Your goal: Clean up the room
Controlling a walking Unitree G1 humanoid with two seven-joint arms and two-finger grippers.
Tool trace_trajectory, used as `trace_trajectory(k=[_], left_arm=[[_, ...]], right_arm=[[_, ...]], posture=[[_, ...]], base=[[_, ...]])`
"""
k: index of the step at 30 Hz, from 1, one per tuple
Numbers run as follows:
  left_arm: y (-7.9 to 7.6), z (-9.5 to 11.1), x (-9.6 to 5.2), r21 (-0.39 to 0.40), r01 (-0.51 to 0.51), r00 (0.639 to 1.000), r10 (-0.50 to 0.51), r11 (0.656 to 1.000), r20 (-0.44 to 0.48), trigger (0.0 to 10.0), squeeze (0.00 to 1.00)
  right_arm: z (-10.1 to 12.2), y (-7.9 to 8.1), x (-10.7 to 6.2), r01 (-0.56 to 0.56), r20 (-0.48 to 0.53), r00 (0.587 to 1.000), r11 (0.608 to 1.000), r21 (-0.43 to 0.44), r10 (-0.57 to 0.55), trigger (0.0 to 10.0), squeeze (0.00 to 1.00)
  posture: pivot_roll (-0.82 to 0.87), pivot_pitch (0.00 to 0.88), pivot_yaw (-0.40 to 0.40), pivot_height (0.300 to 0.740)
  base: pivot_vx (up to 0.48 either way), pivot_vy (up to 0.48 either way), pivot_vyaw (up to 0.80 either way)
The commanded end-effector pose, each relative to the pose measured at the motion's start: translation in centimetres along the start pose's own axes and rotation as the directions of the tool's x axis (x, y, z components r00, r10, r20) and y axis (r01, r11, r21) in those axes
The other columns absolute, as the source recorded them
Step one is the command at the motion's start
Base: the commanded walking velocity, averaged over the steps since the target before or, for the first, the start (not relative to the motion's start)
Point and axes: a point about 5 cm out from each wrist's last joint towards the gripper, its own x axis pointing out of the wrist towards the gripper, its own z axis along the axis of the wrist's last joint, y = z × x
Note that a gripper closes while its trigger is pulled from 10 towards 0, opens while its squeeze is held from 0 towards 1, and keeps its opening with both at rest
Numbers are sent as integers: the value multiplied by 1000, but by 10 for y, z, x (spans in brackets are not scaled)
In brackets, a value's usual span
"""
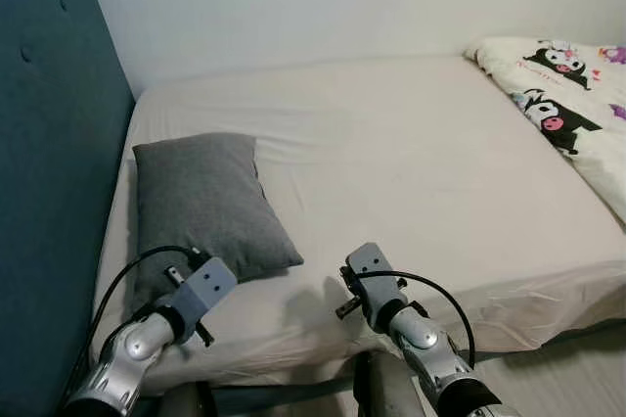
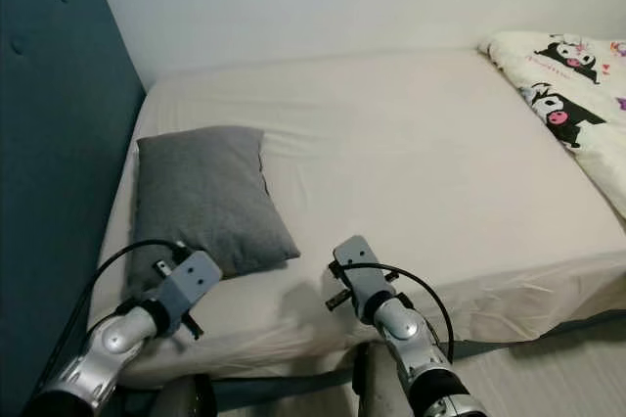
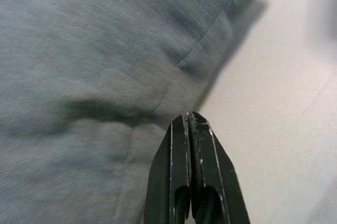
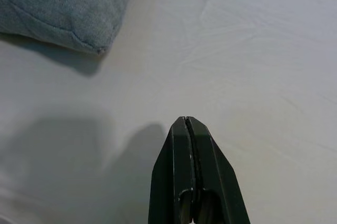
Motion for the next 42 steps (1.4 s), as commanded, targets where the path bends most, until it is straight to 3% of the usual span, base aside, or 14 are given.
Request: trace_trajectory(k=[1,11,15,19,21,24,26,29,38,42], left_arm=[[-5,-11,-2,25,43,997,-41,999,-61,0,0],[30,-3,16,101,-78,989,89,992,-117,0,0],[51,11,29,127,-163,975,180,978,-132,0,0],[60,19,34,132,-190,970,207,973,-131,0,0],[70,35,43,153,-210,966,229,966,-119,0,0],[72,37,45,160,-211,966,230,964,-117,0,0],[81,58,55,209,-232,960,258,950,-105,0,0],[90,72,60,244,-263,952,293,934,-95,0,0],[108,100,67,285,-336,927,369,898,-67,0,0],[109,102,67,287,-340,925,373,896,-68,0,0]], right_arm=[[-3,2,-3,-12,2,1000,1000,-5,12,10000,0],[9,15,-11,-40,105,994,999,-5,40,10000,0],[6,25,-20,-49,112,993,999,8,48,10000,0],[3,30,-24,-52,106,993,999,16,50,10000,0],[-1,37,-31,-55,95,994,998,30,52,10000,0],[-1,38,-33,-55,94,994,998,31,52,10000,0],[-3,44,-38,-49,82,996,998,48,45,10000,0],[-3,47,-42,-44,74,996,997,57,40,10000,0],[-4,47,-49,-36,51,998,997,61,33,10000,0],[-4,47,-50,-37,43,998,998,59,34,10000,0]], posture=[[-29,306,-76,550],[-42,378,-52,550],[-49,410,-34,550],[-51,417,-25,550],[-54,425,-7,550],[-54,425,-7,550],[-67,431,14,550],[-73,431,22,550],[-79,431,29,550],[-81,427,32,550]], base=[[0,0,0],[0,0,0],[0,0,0],[0,0,0],[0,0,0],[0,0,0],[0,0,0],[0,0,0],[0,0,0],[0,0,0]])
